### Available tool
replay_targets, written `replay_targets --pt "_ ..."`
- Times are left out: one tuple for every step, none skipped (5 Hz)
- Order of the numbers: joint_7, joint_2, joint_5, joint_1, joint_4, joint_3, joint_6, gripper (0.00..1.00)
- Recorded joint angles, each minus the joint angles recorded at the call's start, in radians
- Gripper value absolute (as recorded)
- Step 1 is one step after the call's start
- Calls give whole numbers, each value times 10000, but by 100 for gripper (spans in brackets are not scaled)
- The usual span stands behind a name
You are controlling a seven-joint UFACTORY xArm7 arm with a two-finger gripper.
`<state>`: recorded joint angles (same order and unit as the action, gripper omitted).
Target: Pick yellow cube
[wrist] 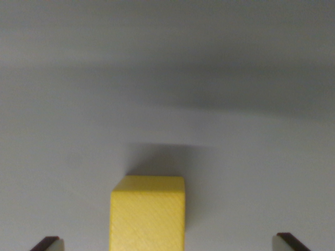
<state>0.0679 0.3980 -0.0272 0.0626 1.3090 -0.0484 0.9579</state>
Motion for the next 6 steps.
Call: replay_targets --pt "19 276 -4 37 -156 -22 -385 0" --pt "19 276 -4 37 -156 -22 -385 0" --pt "37 526 -8 70 -297 -43 -733 0" --pt "37 526 -8 70 -297 -43 -733 0" --pt "52 746 -12 100 -421 -61 -1039 0" --pt "52 746 -12 100 -421 -61 -1039 0"
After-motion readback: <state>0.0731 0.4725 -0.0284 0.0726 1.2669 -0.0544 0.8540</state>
